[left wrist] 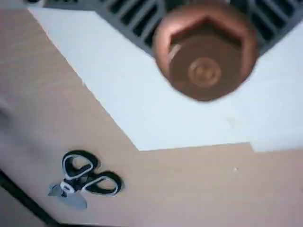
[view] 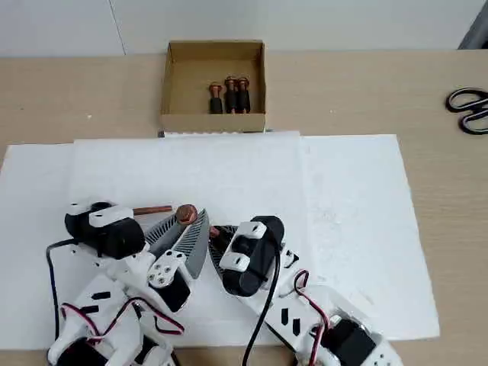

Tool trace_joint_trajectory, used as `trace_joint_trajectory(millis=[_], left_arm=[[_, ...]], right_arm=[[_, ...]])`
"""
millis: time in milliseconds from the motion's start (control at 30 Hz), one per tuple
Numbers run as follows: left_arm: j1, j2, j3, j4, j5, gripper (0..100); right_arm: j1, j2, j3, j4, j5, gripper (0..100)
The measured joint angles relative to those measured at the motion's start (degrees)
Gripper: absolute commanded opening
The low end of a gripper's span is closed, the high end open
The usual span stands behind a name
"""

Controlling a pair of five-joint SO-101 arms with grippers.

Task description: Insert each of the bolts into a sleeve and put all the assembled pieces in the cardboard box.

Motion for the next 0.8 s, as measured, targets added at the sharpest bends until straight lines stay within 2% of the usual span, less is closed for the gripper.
trace_joint_trajectory(millis=[233, 600, 800], left_arm=[[1.2, 0.3, 2.5, 1.3, -3.3, 0], [1.2, 0.3, 2.5, 1.3, -3.5, 1], [-1.4, 0.3, 2.5, 1.3, -5.5, 15]], right_arm=[[-1.8, -0.1, -1.1, -0.2, 2.9, 0.3], [-1.9, -0.1, -1.1, -0.2, 3.1, 0.3], [-1.9, -0.1, -1.1, -0.2, 3.1, 0.3]])
